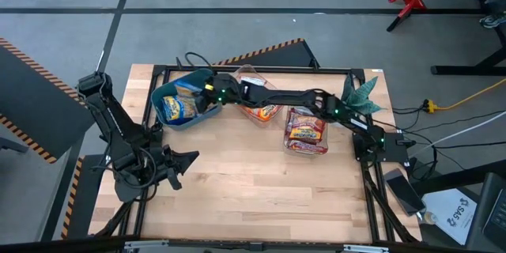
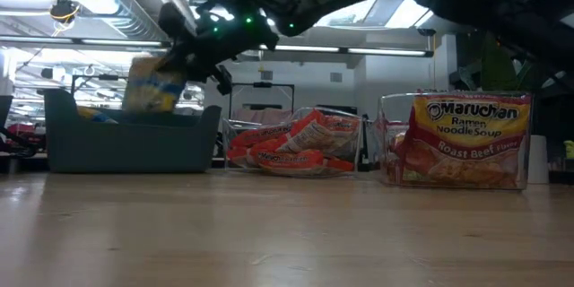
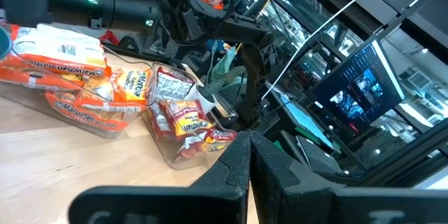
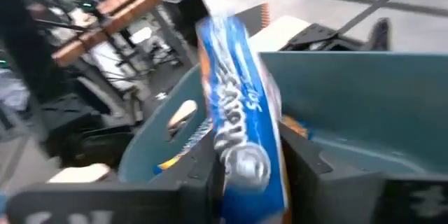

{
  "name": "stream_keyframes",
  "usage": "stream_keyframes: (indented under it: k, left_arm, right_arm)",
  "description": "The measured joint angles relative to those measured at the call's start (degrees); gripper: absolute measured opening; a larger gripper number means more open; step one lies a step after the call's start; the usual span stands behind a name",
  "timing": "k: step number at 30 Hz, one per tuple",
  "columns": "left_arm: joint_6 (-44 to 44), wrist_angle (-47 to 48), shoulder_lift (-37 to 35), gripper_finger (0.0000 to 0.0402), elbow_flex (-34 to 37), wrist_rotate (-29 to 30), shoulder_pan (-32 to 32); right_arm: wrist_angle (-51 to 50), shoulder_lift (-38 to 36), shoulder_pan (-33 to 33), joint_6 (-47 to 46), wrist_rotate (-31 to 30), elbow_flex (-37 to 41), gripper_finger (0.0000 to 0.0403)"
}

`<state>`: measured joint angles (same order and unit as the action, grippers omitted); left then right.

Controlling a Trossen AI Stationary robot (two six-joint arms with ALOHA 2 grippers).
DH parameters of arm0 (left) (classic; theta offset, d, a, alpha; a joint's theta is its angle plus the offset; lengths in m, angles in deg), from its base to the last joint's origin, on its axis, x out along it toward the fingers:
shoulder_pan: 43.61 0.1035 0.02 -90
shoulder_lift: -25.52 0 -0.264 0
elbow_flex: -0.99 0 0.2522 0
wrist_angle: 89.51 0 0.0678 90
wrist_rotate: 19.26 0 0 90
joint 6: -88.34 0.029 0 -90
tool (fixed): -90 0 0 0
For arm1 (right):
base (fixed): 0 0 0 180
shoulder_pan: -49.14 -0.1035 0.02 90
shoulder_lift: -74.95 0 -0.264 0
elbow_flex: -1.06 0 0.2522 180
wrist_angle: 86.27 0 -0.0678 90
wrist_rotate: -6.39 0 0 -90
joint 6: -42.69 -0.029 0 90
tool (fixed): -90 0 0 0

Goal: Sort Maruchan noodles
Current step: Put the blue noodle pack into the blue bin, then return to Home Position

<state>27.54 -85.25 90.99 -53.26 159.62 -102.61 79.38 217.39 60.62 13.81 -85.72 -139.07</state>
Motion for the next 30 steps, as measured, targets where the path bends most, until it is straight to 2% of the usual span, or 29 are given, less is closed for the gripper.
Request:
stream_keyframes:
  k: [6, 10, 15, 19, 24, 30]
  left_arm:
    - [0.0, 0.01, 0.0, 0.0, 0.0, 0.0, 0.0]
    - [0.0, 0.01, 0.0, 0.0, 0.0, 0.0, 0.0]
    - [0.0, 0.35, 0.0, 0.0, 0.0, -0.02, 0.0]
    - [0.0, 0.88, 0.0, 0.0, 0.0, -0.17, 0.0]
    - [-0.13, 0.9, 0.02, 0.0, 0.0, -0.5, 0.0]
    - [-0.16, 0.9, 0.02, 0.0, 0.0, -0.18, 0.0]
  right_arm:
    - [-1.47, 1.0, 0.33, 1.53, -3.35, -0.37, 0.0133]
    - [-2.74, 0.89, 1.29, 8.1, -4.56, -0.36, 0.0156]
    - [-5.76, 0.73, 3.08, 13.0, -4.62, -4.36, 0.0162]
    - [-7.7, 0.34, 4.11, 21.62, -4.84, -8.77, 0.0161]
    - [-10.18, -4.43, 5.01, 30.34, -4.79, -7.82, 0.0161]
    - [-15.81, -12.31, 5.92, 30.8, -4.01, -7.93, 0.016]
